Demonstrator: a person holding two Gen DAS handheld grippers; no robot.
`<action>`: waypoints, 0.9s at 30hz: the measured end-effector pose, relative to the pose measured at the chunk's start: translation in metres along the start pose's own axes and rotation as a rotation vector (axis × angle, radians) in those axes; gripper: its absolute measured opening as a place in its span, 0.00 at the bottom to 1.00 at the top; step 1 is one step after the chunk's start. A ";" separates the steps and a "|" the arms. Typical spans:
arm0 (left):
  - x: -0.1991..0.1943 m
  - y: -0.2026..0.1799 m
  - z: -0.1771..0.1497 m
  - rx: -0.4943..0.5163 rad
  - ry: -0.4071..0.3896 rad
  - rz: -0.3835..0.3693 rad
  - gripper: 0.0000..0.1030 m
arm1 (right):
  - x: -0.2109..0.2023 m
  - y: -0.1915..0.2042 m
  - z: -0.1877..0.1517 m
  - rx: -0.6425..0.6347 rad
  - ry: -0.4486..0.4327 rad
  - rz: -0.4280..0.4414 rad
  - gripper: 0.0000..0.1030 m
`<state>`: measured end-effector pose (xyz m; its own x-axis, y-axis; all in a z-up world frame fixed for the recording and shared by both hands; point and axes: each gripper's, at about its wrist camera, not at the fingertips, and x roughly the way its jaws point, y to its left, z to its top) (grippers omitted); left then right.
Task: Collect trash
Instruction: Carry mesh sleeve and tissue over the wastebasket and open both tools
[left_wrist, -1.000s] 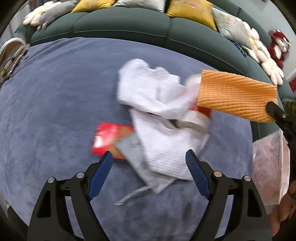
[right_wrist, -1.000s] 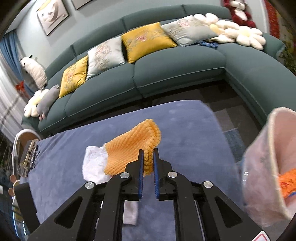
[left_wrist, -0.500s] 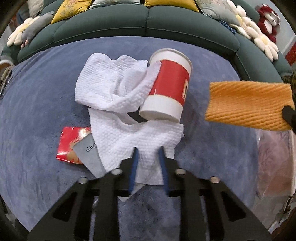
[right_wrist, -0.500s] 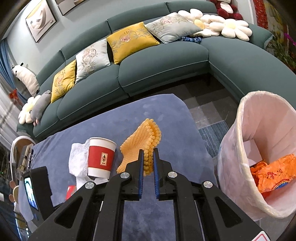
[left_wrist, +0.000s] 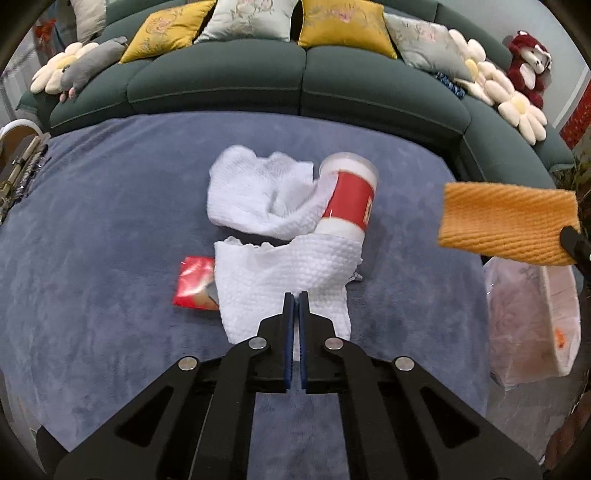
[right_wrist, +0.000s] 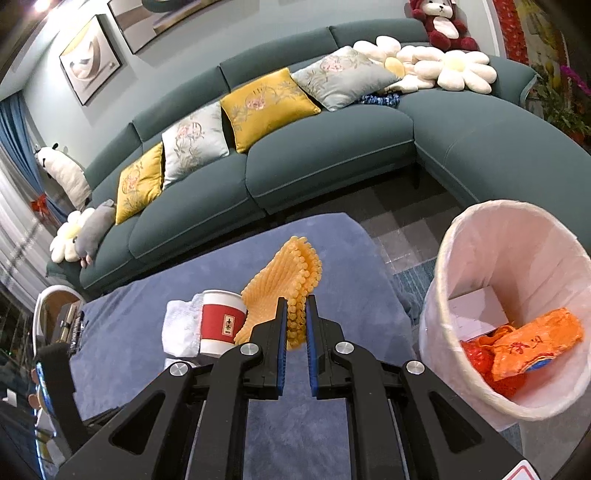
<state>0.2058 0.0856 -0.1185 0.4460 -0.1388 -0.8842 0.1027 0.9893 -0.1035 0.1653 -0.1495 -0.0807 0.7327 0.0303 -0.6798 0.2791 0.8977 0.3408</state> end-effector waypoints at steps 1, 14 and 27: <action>-0.008 0.000 0.001 0.000 -0.012 -0.001 0.02 | -0.004 -0.002 0.001 0.000 -0.005 0.000 0.09; -0.067 -0.095 0.015 0.121 -0.121 -0.117 0.02 | -0.061 -0.048 0.005 0.049 -0.087 -0.033 0.09; -0.083 -0.257 0.002 0.347 -0.115 -0.290 0.02 | -0.116 -0.152 0.007 0.160 -0.170 -0.171 0.09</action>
<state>0.1444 -0.1569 -0.0180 0.4486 -0.4309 -0.7830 0.5205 0.8382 -0.1631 0.0416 -0.2925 -0.0491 0.7564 -0.2013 -0.6223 0.4918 0.8023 0.3383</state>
